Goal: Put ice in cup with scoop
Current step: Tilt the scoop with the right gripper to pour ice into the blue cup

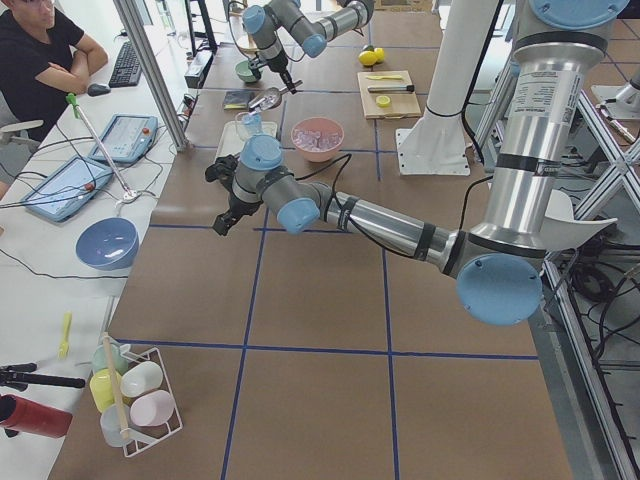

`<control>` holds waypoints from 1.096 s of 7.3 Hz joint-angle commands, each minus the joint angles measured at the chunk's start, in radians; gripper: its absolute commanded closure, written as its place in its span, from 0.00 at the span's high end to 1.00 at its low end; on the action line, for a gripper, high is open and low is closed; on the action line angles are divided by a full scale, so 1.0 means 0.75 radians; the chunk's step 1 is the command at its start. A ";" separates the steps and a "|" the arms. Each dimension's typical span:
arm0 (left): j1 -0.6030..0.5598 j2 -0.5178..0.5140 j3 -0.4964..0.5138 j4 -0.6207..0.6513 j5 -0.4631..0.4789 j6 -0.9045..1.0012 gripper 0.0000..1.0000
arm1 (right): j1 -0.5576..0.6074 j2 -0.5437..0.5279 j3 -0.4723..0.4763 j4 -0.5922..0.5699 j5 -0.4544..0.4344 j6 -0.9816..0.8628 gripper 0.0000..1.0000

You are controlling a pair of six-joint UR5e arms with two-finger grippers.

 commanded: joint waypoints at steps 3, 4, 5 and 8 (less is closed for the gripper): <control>-0.003 -0.003 -0.010 0.000 0.000 0.000 1.00 | -0.016 0.027 -0.002 -0.070 -0.004 0.000 0.00; -0.003 -0.003 -0.010 0.000 0.000 0.000 1.00 | -0.016 0.035 0.000 -0.111 -0.004 0.000 0.00; -0.003 -0.005 -0.010 0.000 0.000 0.000 1.00 | -0.022 0.055 -0.004 -0.178 -0.004 0.000 0.00; -0.003 -0.005 -0.010 0.000 0.000 0.000 1.00 | -0.022 0.076 -0.009 -0.254 0.002 -0.002 0.00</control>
